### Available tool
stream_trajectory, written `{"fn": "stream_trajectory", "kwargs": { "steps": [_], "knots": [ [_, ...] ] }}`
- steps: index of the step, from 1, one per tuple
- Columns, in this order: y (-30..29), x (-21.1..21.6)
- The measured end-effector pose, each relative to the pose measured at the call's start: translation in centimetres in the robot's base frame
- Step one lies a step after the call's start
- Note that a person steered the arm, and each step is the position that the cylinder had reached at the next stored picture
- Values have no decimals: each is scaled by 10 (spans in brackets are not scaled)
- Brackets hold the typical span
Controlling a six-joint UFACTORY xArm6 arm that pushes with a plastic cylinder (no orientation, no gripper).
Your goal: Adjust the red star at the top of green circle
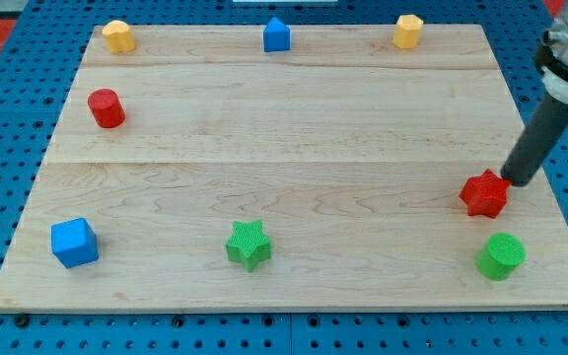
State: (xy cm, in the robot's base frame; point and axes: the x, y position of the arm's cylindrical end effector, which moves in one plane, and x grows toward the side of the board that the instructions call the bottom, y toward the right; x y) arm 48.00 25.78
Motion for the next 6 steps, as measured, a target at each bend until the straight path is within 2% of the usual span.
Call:
{"fn": "stream_trajectory", "kwargs": {
  "steps": [3,5,6],
  "knots": [
    [6,8],
    [-53,7],
    [-46,-41]
  ]
}}
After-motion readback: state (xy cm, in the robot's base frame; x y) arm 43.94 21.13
